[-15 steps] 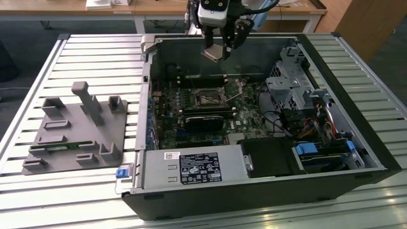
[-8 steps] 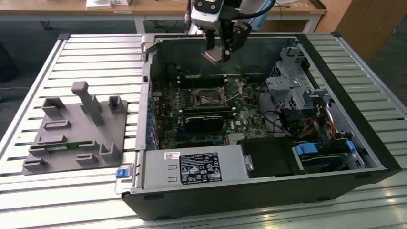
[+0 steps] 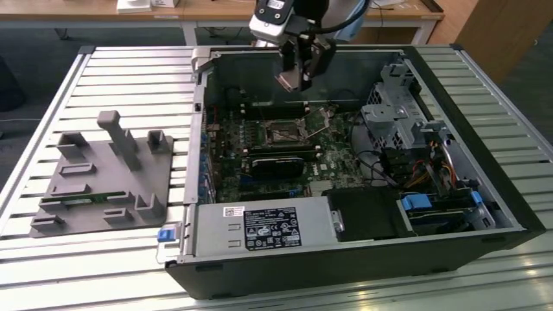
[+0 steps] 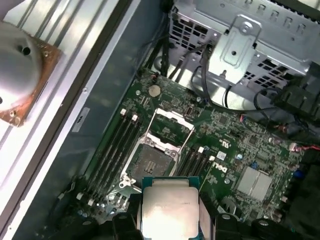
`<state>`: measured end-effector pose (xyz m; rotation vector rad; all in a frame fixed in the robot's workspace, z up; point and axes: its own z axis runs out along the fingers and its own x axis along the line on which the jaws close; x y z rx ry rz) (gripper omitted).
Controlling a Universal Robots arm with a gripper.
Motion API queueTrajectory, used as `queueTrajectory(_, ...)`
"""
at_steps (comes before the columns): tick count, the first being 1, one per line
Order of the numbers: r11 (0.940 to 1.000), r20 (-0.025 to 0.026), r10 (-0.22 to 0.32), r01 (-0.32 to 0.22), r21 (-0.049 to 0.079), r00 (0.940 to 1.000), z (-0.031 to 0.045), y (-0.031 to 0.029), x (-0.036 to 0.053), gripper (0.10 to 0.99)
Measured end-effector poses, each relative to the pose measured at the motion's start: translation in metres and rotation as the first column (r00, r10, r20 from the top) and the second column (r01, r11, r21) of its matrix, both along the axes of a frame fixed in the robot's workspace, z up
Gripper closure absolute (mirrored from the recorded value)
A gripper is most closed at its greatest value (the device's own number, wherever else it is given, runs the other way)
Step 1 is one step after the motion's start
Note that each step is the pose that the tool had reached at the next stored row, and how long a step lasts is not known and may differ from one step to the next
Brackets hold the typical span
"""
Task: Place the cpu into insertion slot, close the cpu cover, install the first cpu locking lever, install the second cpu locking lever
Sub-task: 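Place the cpu into insertion slot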
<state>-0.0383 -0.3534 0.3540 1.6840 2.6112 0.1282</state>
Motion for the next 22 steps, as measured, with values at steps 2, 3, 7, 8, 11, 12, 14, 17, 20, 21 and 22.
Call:
queueTrajectory(2,0.9994,0.0000,-0.036,0.036,0.000,0.9994,-0.0020,0.0000,0.0000,0.545)
queueTrajectory(3,0.9985,0.0000,-0.054,0.054,0.000,0.9985,-0.0030,0.0000,0.0000,0.545)
queueTrajectory(7,0.9920,0.0000,-0.126,0.126,0.000,0.9920,-0.0071,0.0000,0.0000,0.545)
queueTrajectory(8,0.9896,0.0000,-0.144,0.144,0.000,0.9896,-0.0081,0.0000,0.0000,0.545)
queueTrajectory(11,0.9802,0.0000,-0.198,0.198,0.000,0.9802,-0.0113,0.0000,0.0000,0.545)
queueTrajectory(12,0.9764,-0.0001,-0.216,0.216,0.000,0.9764,-0.0123,0.0000,0.0000,0.545)
queueTrajectory(14,0.9681,0.0000,-0.251,0.251,0.000,0.9681,-0.0144,0.0000,0.0000,0.545)
queueTrajectory(17,0.9528,0.0000,-0.304,0.304,0.000,0.9528,-0.0180,0.0000,0.0000,0.545)
queueTrajectory(20,0.9446,-0.0002,-0.328,0.328,0.000,0.9446,-0.0232,0.0030,0.0000,0.545)
queueTrajectory(21,0.9441,-0.0003,-0.330,0.330,0.000,0.9441,-0.0249,0.0055,0.0000,0.545)
queueTrajectory(22,0.9438,-0.0004,-0.331,0.331,0.000,0.9438,-0.0268,0.0085,0.0000,0.545)
